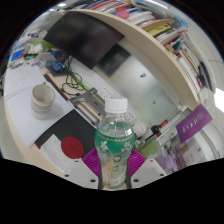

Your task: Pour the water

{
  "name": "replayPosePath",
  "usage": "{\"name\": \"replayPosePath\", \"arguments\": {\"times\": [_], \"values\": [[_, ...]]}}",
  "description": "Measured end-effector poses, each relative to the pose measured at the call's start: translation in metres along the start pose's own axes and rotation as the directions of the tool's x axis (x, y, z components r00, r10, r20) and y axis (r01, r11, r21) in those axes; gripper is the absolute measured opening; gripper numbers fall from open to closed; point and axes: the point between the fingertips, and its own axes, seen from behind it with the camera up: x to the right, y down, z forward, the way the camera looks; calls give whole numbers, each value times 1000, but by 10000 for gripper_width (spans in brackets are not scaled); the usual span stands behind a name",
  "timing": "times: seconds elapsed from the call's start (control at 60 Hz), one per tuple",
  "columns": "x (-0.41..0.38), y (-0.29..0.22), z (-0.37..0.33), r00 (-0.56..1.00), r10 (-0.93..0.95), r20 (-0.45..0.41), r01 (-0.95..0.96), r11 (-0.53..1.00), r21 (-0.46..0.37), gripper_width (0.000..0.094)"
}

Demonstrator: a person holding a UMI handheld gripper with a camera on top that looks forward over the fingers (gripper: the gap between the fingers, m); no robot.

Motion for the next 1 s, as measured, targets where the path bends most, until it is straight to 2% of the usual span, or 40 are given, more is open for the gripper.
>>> {"name": "replayPosePath", "arguments": {"times": [0.183, 0.383, 0.517, 0.7, 0.85, 1.0], "values": [[-21, -60, 24, 903, -426, -44, 426, 905, -18, 318], [-51, -104, 46, 622, -779, -83, 780, 626, -25, 319], [-69, -123, 58, 421, -902, -97, 904, 426, -29, 319], [-83, -133, 65, 273, -958, -89, 958, 279, -66, 317], [-89, -132, 66, 282, -957, -62, 957, 286, -56, 317], [-78, -123, 54, 556, -831, 3, 831, 555, -38, 319]]}}
